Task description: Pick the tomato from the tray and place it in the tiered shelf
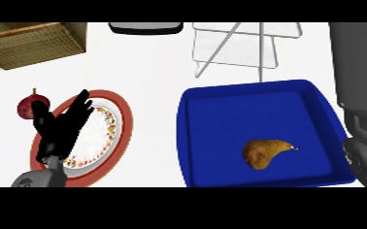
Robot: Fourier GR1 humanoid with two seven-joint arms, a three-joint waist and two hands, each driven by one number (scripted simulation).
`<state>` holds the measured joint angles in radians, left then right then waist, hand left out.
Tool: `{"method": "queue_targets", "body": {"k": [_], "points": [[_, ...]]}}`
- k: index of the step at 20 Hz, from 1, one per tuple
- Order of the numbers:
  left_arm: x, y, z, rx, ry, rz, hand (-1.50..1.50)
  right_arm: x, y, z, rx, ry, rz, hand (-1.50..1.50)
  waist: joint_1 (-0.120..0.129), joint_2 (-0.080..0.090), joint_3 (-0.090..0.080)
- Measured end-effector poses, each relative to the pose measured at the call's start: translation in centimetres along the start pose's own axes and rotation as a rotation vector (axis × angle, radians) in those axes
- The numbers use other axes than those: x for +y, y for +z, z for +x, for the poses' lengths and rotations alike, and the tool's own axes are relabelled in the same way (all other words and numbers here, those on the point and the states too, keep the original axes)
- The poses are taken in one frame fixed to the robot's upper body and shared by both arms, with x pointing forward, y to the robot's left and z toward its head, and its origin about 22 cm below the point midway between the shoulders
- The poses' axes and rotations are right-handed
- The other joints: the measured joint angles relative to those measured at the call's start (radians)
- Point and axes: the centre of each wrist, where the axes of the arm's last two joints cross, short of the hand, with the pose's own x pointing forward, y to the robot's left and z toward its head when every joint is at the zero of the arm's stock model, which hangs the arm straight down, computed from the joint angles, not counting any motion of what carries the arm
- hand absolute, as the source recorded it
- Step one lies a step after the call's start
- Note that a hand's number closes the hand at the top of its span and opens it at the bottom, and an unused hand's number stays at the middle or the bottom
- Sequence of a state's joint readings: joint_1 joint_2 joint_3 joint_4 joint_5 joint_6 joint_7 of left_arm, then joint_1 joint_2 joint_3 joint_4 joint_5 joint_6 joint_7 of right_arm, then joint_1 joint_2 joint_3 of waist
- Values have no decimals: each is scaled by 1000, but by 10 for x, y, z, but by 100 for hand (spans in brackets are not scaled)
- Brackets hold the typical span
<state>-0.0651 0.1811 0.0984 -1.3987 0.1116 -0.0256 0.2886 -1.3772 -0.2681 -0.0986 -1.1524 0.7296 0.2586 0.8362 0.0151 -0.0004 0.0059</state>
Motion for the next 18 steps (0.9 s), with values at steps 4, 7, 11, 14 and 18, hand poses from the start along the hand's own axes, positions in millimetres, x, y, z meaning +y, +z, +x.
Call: {"method": "queue_targets", "body": {"k": [4, 7, 11, 14, 18], "points": [[-2, -2, 2, 8, 3, -2, 0, 13, -17, -14, -2, 33, 5, 150, 3, 1, 1], [-3, -1, 3, 5, 4, -5, 0, 18, -29, -24, 4, 36, -2, 150, 4, 2, 0], [-6, -1, 5, 3, 4, -6, 0, 31, -42, -33, 6, 51, -18, 150, 10, 4, 0], [-8, 0, 4, 0, 5, -7, 0, 33, -51, -38, 0, 47, -30, 150, 12, 5, -1], [-10, 1, 3, -8, 2, -9, 0, 41, -58, -42, -22, 35, -30, 150, 13, 4, -1]]}}
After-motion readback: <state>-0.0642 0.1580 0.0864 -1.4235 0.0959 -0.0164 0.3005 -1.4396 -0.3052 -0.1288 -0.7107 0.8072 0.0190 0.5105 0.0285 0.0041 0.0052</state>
